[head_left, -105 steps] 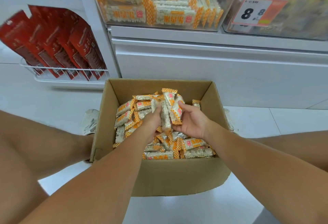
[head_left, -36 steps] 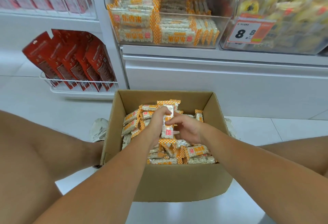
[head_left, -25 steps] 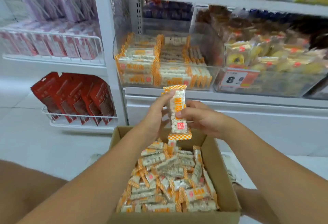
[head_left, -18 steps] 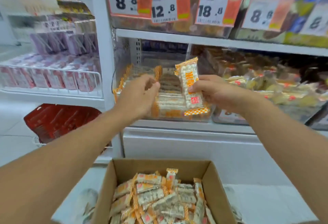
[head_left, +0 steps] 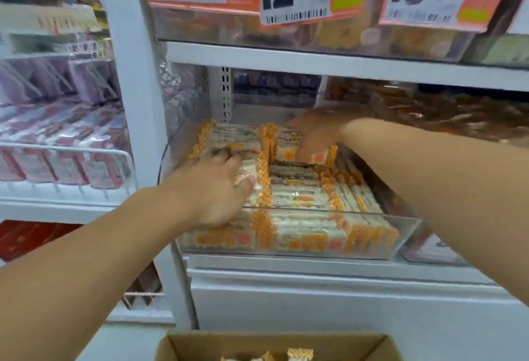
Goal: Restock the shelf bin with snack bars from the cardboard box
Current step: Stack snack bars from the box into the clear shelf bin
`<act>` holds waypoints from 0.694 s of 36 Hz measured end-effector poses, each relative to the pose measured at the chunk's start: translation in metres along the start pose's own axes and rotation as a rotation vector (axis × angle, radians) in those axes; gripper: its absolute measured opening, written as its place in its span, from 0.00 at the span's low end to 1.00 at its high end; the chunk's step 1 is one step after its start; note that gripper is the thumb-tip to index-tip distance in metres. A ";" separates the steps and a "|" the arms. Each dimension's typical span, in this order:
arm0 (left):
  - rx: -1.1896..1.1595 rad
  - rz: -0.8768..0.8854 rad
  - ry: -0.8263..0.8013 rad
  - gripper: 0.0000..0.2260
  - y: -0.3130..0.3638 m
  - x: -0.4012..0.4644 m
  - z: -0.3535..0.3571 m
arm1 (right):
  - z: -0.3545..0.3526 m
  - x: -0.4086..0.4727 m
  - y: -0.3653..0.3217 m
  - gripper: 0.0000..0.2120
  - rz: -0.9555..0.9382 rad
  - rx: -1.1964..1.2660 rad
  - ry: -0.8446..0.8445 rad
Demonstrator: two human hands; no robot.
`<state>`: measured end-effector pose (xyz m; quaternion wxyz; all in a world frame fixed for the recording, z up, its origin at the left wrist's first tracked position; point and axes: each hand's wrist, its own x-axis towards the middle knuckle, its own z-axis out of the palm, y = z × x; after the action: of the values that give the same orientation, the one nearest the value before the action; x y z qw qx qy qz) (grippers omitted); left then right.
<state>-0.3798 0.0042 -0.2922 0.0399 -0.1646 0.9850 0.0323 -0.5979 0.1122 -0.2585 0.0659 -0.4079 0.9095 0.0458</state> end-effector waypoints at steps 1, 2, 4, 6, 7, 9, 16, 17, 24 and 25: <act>0.009 0.001 -0.005 0.29 -0.001 0.002 0.001 | 0.005 0.008 0.001 0.47 0.008 -0.013 -0.008; 0.022 0.002 -0.002 0.30 -0.002 0.003 0.002 | 0.010 0.012 0.002 0.48 0.018 -0.013 -0.010; 0.060 0.010 0.020 0.30 -0.005 0.007 0.004 | 0.019 0.016 0.007 0.47 0.029 0.037 0.014; 0.070 0.019 0.027 0.31 -0.005 0.010 0.006 | 0.030 0.015 0.011 0.44 0.016 0.053 0.063; 0.053 0.020 0.019 0.31 -0.004 0.011 0.006 | 0.034 0.015 0.012 0.43 0.003 0.037 0.083; 0.011 0.017 0.005 0.31 -0.001 0.013 0.006 | 0.040 0.016 0.012 0.42 -0.013 0.013 0.095; -0.017 0.011 0.039 0.31 0.000 0.013 0.008 | 0.022 0.002 0.015 0.48 0.002 0.143 0.100; -0.019 0.011 0.043 0.31 0.000 0.012 0.008 | 0.019 -0.002 0.016 0.48 -0.006 0.219 0.091; -0.027 0.019 0.063 0.31 0.001 0.011 0.008 | 0.029 0.003 0.012 0.25 0.314 0.638 0.326; -0.022 0.023 0.069 0.31 0.001 0.011 0.008 | 0.032 0.009 0.014 0.23 0.394 0.672 0.345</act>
<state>-0.3898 0.0019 -0.3012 0.0037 -0.1547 0.9872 0.0377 -0.6120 0.1194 -0.2912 0.0318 -0.1837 0.9322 -0.3102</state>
